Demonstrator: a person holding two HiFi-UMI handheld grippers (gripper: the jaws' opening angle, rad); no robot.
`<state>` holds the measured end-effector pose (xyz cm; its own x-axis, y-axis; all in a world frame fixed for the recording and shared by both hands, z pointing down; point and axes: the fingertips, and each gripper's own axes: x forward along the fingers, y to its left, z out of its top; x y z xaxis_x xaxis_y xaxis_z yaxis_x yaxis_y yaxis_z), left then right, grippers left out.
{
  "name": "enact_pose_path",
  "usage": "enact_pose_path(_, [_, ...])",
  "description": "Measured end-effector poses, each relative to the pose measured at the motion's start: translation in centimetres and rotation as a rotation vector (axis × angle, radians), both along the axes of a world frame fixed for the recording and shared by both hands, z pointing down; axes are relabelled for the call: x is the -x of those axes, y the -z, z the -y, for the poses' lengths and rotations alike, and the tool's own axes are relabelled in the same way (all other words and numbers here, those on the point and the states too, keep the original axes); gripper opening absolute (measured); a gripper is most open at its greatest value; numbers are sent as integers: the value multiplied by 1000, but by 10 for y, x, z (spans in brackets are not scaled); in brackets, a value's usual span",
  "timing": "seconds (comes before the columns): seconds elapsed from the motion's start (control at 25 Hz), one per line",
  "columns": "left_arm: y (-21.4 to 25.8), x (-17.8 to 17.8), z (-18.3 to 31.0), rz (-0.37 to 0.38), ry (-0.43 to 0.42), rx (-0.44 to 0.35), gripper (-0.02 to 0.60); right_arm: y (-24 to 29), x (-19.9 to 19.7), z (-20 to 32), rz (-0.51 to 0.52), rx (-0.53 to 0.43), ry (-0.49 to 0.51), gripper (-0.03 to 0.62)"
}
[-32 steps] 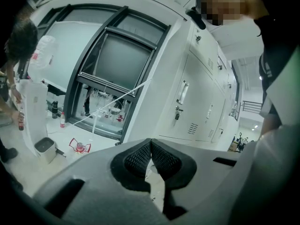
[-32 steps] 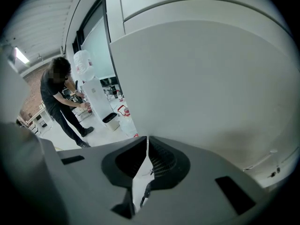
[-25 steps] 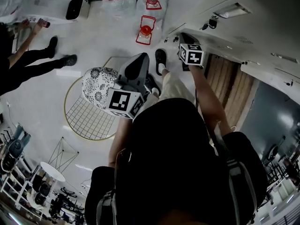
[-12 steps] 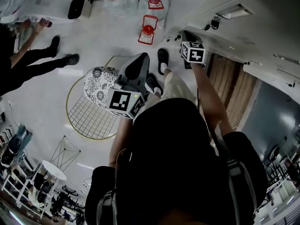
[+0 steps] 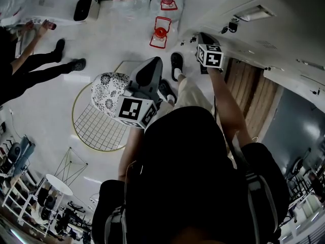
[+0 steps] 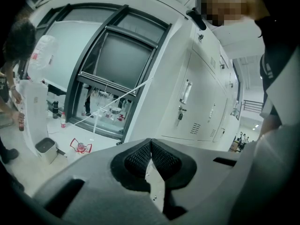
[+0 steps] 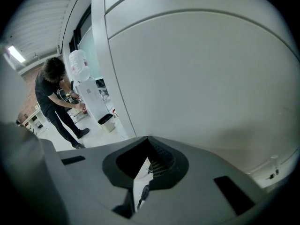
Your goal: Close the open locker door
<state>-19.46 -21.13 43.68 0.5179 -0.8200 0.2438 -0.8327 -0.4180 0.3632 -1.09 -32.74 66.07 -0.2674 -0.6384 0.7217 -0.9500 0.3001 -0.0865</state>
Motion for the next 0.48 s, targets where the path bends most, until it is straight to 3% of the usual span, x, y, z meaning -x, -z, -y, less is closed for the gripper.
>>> enact_pose_path(0.48, [1,2,-3,3,-4,-2,18,2,0,-1,-5,-4,-5,2])
